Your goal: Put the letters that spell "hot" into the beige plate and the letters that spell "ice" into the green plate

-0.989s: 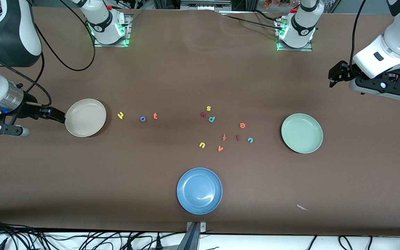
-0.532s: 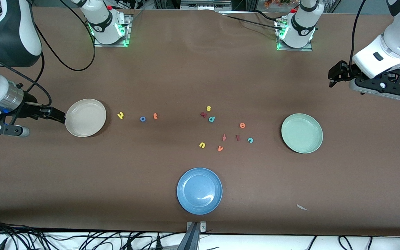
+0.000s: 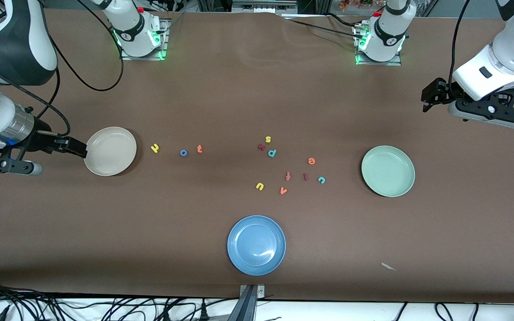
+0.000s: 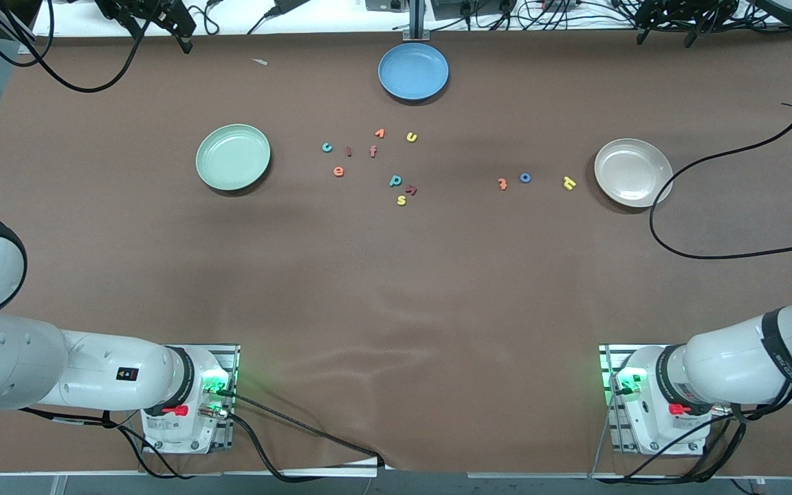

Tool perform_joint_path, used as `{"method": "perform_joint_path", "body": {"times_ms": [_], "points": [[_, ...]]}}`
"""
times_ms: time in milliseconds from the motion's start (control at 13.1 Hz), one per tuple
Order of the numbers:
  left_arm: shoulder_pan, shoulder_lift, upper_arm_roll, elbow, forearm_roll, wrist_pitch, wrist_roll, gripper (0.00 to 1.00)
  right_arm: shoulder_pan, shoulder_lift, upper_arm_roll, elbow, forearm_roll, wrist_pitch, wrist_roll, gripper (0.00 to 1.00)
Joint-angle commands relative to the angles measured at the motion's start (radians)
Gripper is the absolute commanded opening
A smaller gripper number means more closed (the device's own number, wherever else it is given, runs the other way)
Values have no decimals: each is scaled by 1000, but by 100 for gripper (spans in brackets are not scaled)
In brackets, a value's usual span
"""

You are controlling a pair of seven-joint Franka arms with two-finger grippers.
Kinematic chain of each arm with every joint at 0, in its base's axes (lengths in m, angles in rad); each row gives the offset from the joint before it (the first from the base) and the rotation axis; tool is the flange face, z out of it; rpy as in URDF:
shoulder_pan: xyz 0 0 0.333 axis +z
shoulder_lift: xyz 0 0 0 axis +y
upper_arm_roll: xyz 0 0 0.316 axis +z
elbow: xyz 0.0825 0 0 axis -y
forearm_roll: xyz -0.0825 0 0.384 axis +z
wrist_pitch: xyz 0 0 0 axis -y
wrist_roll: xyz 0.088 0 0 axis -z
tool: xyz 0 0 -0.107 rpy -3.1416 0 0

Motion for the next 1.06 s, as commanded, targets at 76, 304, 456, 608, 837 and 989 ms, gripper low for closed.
{"method": "perform_joint_path", "body": {"times_ms": [76,304,456,608,837,989], "points": [[0,10,0,25,-11,-12,14,100,55,4,2,-11,13,-6,-2,100],[-1,10,0,25,-11,-12,13,100,104,33,10,-26,10,-15,-48,100],[-6,10,0,26,-11,-12,2,100,119,48,17,-60,10,0,-146,100],[3,10,0,25,-8,-12,16,100,120,56,19,-118,12,51,-243,100],[13,11,5,28,-7,-8,14,100,120,57,19,-251,12,161,-407,100],[11,13,7,28,-5,-8,14,100,123,82,20,-325,10,225,-496,100]]}}
